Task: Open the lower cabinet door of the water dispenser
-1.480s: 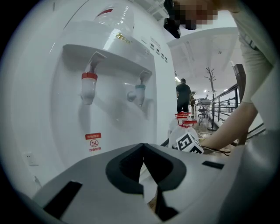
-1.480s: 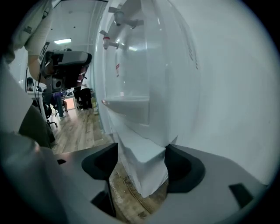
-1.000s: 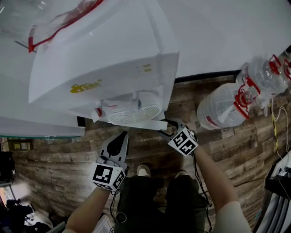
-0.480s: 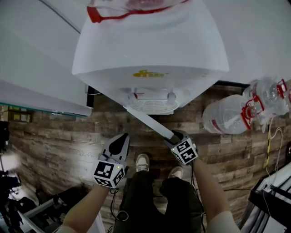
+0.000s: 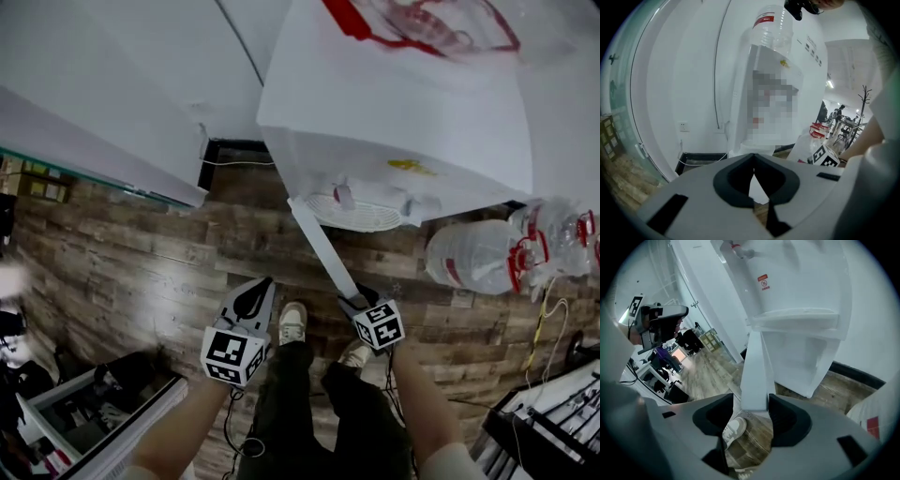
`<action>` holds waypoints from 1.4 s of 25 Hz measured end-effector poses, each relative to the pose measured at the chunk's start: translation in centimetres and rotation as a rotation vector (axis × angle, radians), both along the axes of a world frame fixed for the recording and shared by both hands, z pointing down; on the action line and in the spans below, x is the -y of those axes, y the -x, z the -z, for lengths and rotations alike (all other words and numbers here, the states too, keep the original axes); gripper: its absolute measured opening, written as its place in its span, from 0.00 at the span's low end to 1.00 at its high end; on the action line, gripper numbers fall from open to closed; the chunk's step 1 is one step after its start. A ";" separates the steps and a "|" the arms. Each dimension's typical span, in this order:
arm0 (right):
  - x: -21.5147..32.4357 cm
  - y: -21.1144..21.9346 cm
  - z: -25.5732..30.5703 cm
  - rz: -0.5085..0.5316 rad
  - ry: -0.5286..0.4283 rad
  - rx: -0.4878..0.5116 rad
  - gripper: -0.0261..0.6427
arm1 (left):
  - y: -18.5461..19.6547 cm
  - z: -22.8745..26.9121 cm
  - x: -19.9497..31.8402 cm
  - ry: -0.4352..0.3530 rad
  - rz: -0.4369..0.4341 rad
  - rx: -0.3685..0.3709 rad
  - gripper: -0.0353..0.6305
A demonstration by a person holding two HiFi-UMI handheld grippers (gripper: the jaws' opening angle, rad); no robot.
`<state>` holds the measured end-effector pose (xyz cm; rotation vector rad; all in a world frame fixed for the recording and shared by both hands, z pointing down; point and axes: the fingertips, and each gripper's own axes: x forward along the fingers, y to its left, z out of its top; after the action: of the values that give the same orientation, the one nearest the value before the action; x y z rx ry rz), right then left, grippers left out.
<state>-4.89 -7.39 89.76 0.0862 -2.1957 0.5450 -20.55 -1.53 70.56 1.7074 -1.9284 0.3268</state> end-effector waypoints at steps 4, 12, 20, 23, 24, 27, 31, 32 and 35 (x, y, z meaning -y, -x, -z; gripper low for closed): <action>-2.2 1.0 0.0 -0.001 0.048 -0.020 0.40 | 0.8 -1.4 -2.0 0.044 0.027 -0.014 0.06; -6.7 4.0 0.1 0.017 0.134 -0.015 0.40 | 1.5 -3.0 -5.0 0.083 0.072 -0.046 0.06; -10.6 7.2 0.3 0.051 0.177 -0.016 0.40 | 1.8 -4.1 -7.1 0.114 0.093 -0.072 0.06; -11.8 8.6 0.4 0.043 0.205 -0.012 0.40 | 2.4 -5.1 -7.9 0.141 0.115 -0.077 0.06; -12.2 9.0 0.4 0.044 0.213 -0.012 0.40 | 2.7 -5.4 -8.2 0.150 0.123 -0.079 0.06; -13.5 10.5 0.5 0.073 0.223 -0.008 0.42 | 3.5 -5.8 -8.9 0.159 0.154 -0.085 0.06; -14.6 12.0 0.7 0.124 0.220 0.000 0.43 | 4.6 -5.9 -9.9 0.165 0.184 -0.089 0.06; -14.7 12.3 0.7 0.130 0.219 -0.002 0.43 | 4.9 -5.9 -10.2 0.169 0.188 -0.090 0.06; -14.9 12.4 0.9 0.133 0.226 -0.004 0.42 | 5.4 -5.8 -11.0 0.180 0.196 -0.092 0.06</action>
<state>-17.28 7.47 88.88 -0.1773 -2.1030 0.7124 -25.96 9.48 76.40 1.3825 -1.9182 0.3314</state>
